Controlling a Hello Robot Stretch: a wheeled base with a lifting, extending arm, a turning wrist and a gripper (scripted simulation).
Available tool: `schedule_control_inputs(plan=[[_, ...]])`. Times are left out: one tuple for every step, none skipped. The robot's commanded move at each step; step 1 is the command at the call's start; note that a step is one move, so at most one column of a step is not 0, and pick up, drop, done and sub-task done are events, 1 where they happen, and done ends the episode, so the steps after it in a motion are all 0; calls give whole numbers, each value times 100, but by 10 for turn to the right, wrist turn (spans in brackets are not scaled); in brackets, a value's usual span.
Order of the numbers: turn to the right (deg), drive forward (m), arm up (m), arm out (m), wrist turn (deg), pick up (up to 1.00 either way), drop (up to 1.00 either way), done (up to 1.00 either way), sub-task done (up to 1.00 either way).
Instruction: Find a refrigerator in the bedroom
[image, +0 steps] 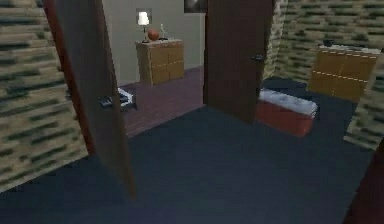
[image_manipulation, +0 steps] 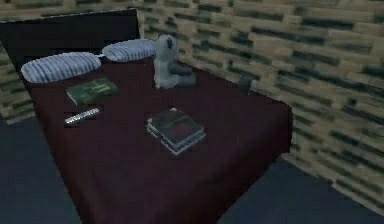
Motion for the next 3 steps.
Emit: schedule_control_inputs(plan=[[0, 20, 0, 0, 0, 0, 0, 0, 0], [330, 0, 0, 0, 0, 0, 0, 0, 0], [0, 50, 0, 0, 0, 0, 0, 0, 0]])
